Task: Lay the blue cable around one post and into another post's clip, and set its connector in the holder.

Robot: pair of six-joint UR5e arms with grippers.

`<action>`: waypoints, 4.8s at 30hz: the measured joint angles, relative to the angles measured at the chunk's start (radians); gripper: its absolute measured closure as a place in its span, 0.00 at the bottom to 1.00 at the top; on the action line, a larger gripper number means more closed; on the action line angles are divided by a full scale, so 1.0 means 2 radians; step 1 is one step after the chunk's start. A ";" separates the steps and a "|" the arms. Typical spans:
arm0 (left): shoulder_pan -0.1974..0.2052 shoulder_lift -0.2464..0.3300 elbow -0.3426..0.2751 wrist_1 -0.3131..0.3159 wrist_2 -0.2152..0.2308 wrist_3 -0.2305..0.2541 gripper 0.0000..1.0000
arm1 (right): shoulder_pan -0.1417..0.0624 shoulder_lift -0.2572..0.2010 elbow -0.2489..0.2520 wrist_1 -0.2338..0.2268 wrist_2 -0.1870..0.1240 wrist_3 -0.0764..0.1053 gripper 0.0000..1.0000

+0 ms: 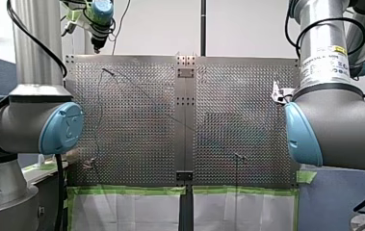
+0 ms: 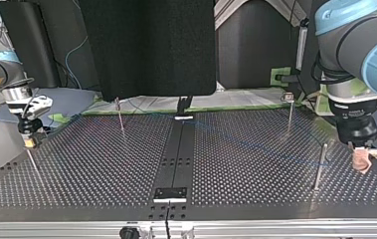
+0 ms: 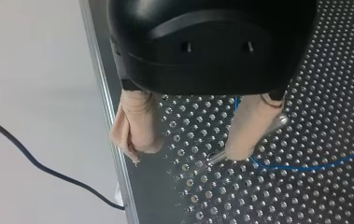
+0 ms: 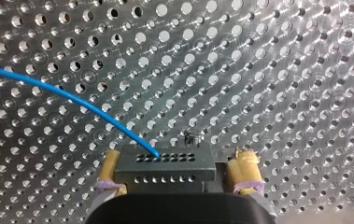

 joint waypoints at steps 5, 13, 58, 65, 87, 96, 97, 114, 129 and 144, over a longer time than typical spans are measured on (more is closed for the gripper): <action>0.000 0.000 0.000 0.000 -0.001 0.022 0.01 | 0.000 0.000 0.000 0.000 0.000 0.000 0.00; 0.000 0.000 0.000 0.000 -0.004 0.050 0.01 | 0.000 0.000 0.000 0.000 0.000 0.000 0.00; -0.072 -0.005 -0.090 0.086 0.058 -0.022 0.01 | 0.000 0.000 0.000 0.000 0.000 0.000 0.00; -0.104 -0.035 -0.122 0.117 0.034 -0.054 0.01 | 0.000 0.000 0.000 0.000 0.000 0.000 0.00; -0.206 -0.136 -0.224 0.219 -0.068 -0.156 0.01 | 0.000 0.000 0.000 0.000 0.000 0.000 0.00; -0.246 -0.177 -0.264 0.259 -0.106 -0.196 0.01 | 0.000 0.000 0.000 0.000 0.000 0.000 0.00; -0.250 -0.180 -0.268 0.263 -0.107 -0.200 0.01 | 0.000 0.000 0.000 0.000 0.000 0.000 0.00; -0.322 -0.214 -0.340 0.336 -0.064 -0.272 0.01 | 0.000 0.000 0.000 0.000 0.000 0.000 0.00; -0.287 -0.214 -0.406 0.401 0.002 -0.302 0.01 | 0.000 0.000 0.000 0.000 0.000 0.000 0.00; -0.246 -0.214 -0.468 0.465 0.065 -0.284 0.01 | 0.000 0.000 0.000 0.000 0.000 0.000 0.00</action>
